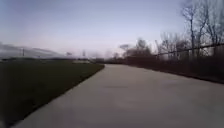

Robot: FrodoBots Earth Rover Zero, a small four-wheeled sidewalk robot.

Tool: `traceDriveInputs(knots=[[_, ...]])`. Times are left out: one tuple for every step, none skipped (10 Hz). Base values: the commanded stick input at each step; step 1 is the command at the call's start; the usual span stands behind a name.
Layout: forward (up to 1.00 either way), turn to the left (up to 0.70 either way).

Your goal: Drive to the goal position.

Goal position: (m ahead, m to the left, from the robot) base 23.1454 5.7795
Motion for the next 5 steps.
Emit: traceDriveInputs(knots=[[0.70,0.00],[0.70,0.00],[0.70,0.00],[0.70,0.00],[0.70,0.00]])
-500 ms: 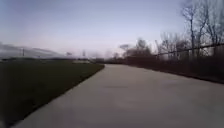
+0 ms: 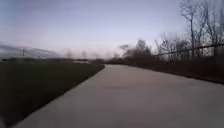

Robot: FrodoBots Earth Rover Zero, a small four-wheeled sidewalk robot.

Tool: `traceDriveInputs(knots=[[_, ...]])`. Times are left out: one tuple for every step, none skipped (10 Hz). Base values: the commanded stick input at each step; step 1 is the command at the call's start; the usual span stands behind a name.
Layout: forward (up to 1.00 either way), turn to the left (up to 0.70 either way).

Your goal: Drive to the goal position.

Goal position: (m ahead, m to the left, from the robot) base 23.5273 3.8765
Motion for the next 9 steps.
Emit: traceDriveInputs(knots=[[0.70,0.00],[0.70,0.00],[0.70,0.00],[0.70,0.00],[0.70,0.00],[0.77,0.00],[0.85,0.00],[0.85,0.00],[0.92,0.00]])
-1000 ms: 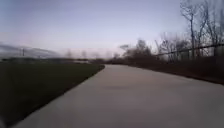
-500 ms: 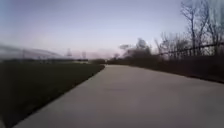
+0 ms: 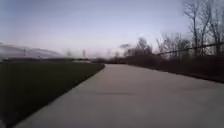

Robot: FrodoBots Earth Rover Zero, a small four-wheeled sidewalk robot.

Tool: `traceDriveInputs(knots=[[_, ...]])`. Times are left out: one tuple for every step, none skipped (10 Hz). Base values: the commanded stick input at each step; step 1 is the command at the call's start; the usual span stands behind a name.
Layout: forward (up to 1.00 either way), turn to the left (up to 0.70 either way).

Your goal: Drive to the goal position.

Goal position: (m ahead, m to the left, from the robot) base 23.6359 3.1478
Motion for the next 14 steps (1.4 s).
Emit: traceDriveInputs(knots=[[1.00,0.00],[1.00,0.00],[1.00,0.00],[1.00,0.00],[1.00,0.00],[1.00,0.00],[1.00,0.00],[1.00,0.00],[1.00,0.00],[1.00,0.00],[1.00,0.00],[1.00,0.00],[1.00,0.00],[1.00,0.00]])
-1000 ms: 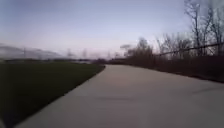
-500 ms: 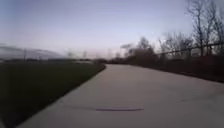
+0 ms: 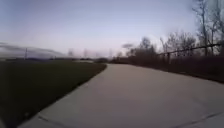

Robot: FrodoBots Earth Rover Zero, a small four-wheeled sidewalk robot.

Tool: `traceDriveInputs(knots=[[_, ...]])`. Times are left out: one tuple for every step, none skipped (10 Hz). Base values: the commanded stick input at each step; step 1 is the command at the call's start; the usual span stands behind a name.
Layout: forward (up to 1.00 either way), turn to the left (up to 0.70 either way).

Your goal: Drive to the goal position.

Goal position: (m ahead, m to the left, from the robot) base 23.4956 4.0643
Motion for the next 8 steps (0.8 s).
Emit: traceDriveInputs(knots=[[1.00,0.00],[1.00,-0.01],[1.00,-0.16],[1.00,-0.40],[1.00,-0.40],[1.00,0.00],[1.00,0.00],[1.00,0.00]])
